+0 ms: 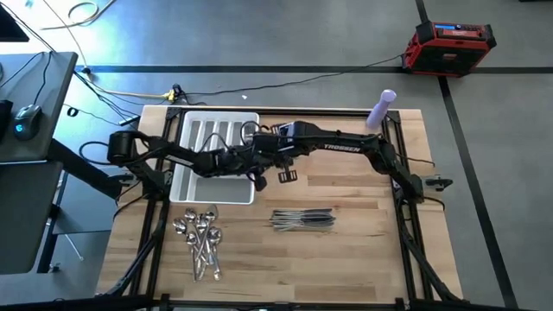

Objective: Sort silverware
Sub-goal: Put the fork in the silverware tray

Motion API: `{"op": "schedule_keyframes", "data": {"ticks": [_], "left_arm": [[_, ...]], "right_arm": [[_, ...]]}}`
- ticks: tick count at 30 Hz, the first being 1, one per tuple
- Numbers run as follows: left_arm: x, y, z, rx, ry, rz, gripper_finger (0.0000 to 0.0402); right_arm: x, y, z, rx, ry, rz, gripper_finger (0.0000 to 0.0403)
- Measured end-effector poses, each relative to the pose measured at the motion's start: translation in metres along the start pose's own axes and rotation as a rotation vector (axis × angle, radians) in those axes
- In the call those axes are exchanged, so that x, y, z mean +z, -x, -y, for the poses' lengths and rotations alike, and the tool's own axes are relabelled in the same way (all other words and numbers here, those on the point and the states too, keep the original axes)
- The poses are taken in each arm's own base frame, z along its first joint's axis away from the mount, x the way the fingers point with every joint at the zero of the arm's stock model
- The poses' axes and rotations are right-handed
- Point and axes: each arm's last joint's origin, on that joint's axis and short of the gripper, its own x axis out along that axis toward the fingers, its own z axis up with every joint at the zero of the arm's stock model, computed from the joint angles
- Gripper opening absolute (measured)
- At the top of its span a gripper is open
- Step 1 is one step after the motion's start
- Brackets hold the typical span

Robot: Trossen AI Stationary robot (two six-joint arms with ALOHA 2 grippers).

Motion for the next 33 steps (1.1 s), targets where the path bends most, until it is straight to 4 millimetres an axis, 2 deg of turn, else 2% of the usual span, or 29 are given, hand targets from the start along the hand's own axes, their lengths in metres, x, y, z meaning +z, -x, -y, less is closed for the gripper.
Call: {"op": "schedule_keyframes", "data": {"ticks": [4,6,8,13,17,20,22,25,27,30,33], "left_arm": [[0.0,0.001,0.0,0.002,-0.001,-0.005,0.0],[0.001,0.001,0.0,0.003,0.004,-0.002,0.0],[0.001,0.002,0.0,0.002,0.008,0.0,0.0],[0.012,0.01,-0.005,0.01,0.022,0.044,0.0],[0.03,0.032,-0.019,0.048,0.013,0.073,0.0],[0.034,0.048,-0.034,0.125,-0.017,0.052,0.0],[0.028,0.053,-0.048,0.18,-0.012,0.056,0.0],[0.015,0.056,-0.067,0.138,0.068,0.087,0.0],[0.002,0.056,-0.074,0.114,0.136,0.09,0.0],[-0.021,0.055,-0.078,0.118,0.214,0.067,0.0],[-0.029,0.054,-0.077,0.078,0.274,0.126,0.0]], "right_arm": [[-0.002,0.003,0.001,-0.006,0.067,-0.002,0.0156],[-0.003,0.013,0.0,-0.059,0.071,0.0,0.0178],[-0.008,0.032,-0.002,-0.134,0.059,0.002,0.0187],[-0.032,0.094,-0.011,-0.235,-0.023,0.073,0.0175],[-0.061,0.143,-0.017,-0.224,-0.153,0.158,0.0153],[-0.079,0.169,-0.026,-0.228,-0.23,0.203,0.0139],[-0.087,0.181,-0.035,-0.241,-0.231,0.237,0.0133],[-0.095,0.189,-0.047,-0.252,-0.221,0.283,0.0129],[-0.099,0.188,-0.055,-0.267,-0.226,0.287,0.0128],[-0.098,0.174,-0.068,-0.285,-0.204,0.289,0.0128],[-0.096,0.157,-0.079,-0.297,-0.172,0.294,0.0128]]}}
